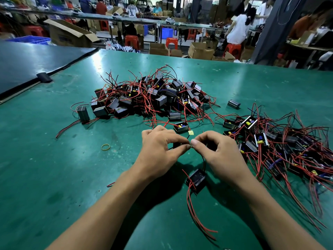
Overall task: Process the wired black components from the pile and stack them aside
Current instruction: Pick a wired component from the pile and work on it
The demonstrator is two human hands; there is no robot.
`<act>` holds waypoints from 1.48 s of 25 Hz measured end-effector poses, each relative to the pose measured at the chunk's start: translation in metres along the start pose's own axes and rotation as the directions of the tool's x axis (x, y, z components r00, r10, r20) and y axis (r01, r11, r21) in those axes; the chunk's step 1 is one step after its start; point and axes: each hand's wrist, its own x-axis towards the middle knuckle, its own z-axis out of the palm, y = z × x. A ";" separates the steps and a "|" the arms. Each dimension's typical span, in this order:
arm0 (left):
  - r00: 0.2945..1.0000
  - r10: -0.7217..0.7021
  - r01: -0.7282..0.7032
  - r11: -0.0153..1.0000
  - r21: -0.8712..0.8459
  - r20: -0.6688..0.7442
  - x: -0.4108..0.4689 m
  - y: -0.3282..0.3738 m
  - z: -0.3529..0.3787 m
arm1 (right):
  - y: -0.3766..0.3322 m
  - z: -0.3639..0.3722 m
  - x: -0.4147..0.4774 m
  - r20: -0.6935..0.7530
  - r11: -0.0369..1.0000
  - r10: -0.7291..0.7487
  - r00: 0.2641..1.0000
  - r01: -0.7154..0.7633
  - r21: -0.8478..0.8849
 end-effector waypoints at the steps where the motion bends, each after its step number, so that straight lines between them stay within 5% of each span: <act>1: 1.000 0.014 -0.014 1.000 0.027 -0.004 -0.001 0.001 0.000 | -0.001 0.001 0.001 0.032 0.994 0.079 0.996 -0.081 0.070; 5: 1.000 0.030 -0.030 0.997 0.075 -0.002 -0.002 0.001 0.000 | -0.004 -0.004 0.002 0.133 0.949 0.204 0.970 -0.229 0.216; 8: 1.000 -0.024 0.024 0.999 -0.021 0.003 0.000 -0.001 -0.002 | -0.004 -0.007 -0.001 -0.002 0.995 -0.021 1.000 0.021 0.096; 11: 0.996 -0.078 0.081 0.994 -0.068 0.038 0.002 0.000 -0.004 | 0.004 -0.010 -0.002 -0.048 0.940 -0.331 0.942 0.326 -0.098; 17: 0.991 -0.111 0.120 0.985 -0.120 0.075 0.003 0.002 -0.005 | 0.011 -0.008 -0.001 -0.022 0.875 -0.443 0.896 0.426 -0.231; 31: 0.989 -0.098 0.109 0.989 -0.098 0.108 0.002 0.003 -0.007 | 0.013 -0.005 0.004 0.019 0.922 -0.349 0.937 0.347 -0.172; 37: 0.994 -0.078 0.085 0.992 -0.097 0.079 0.001 0.002 -0.007 | 0.007 -0.002 0.002 0.121 0.992 0.016 0.993 -0.031 0.123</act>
